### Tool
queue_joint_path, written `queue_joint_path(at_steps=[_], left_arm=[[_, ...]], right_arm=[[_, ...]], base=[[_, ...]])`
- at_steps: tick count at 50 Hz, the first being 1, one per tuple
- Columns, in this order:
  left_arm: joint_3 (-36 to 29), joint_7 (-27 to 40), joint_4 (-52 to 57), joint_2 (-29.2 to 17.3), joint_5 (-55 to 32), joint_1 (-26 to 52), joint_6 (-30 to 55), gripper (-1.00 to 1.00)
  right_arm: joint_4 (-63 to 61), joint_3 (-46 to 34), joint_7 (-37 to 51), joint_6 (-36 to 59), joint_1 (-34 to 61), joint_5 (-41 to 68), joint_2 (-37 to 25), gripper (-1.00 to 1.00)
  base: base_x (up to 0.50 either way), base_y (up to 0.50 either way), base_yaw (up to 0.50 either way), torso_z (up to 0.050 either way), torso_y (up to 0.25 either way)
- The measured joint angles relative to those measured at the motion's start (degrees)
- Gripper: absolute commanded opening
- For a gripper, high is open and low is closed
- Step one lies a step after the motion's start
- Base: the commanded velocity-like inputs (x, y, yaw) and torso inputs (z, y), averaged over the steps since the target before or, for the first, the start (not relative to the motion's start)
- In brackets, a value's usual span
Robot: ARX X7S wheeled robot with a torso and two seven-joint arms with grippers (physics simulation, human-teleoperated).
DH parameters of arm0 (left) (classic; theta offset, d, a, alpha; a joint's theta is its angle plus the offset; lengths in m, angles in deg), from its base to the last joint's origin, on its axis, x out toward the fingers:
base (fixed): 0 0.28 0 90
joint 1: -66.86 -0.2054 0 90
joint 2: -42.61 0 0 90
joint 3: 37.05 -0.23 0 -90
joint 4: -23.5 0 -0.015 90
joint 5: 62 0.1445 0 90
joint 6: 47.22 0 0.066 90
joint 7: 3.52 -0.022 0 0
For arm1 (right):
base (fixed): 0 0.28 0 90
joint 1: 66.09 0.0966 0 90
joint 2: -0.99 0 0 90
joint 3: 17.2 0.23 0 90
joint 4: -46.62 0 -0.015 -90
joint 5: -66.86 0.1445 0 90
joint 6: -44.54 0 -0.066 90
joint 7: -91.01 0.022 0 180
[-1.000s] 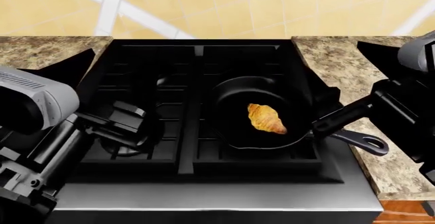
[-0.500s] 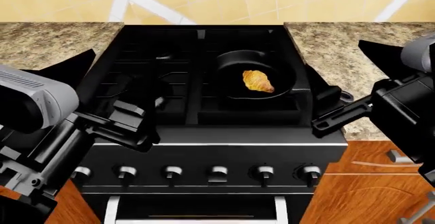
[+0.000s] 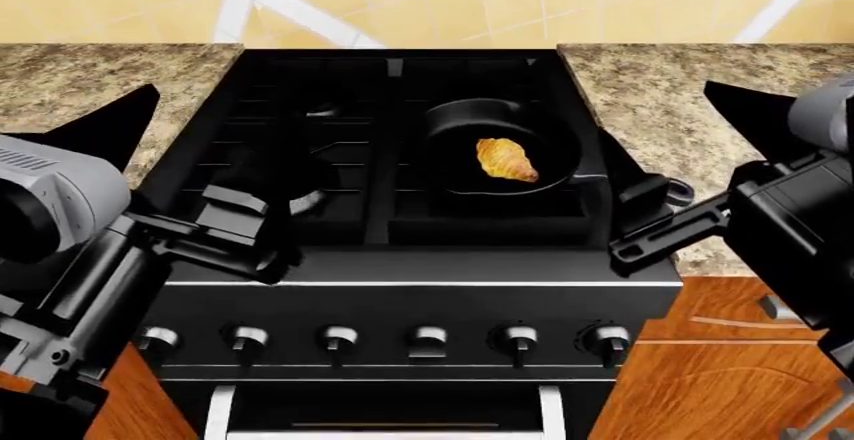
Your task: Pick the croissant and place it on the pan. Then turn on the stove to warm the croissant.
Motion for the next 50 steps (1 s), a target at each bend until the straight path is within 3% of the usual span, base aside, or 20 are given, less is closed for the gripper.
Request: queue_joint_path(at_steps=[14,37,50], left_arm=[[0.79,-0.42,0.22,-0.44,0.32,-3.19,-0.75,1.00],[1.13,-2.92,2.38,-2.02,1.46,-6.41,-1.34,1.00],[1.74,-4.14,4.20,-3.02,2.05,-7.21,-2.39,1.00]], right_arm=[[-1.71,0.81,1.46,-1.74,-2.38,-0.03,-0.69,1.00],[-8.28,4.53,9.72,-9.50,-12.65,1.15,-3.83,1.00],[-12.50,8.13,15.46,-17.36,-23.59,0.15,-5.82,1.00]], base=[[0.00,0.00,0.00,-0.001,0.000],[0.00,0.00,0.00,-0.050,0.000],[0.00,0.00,0.00,-0.050,0.000]])
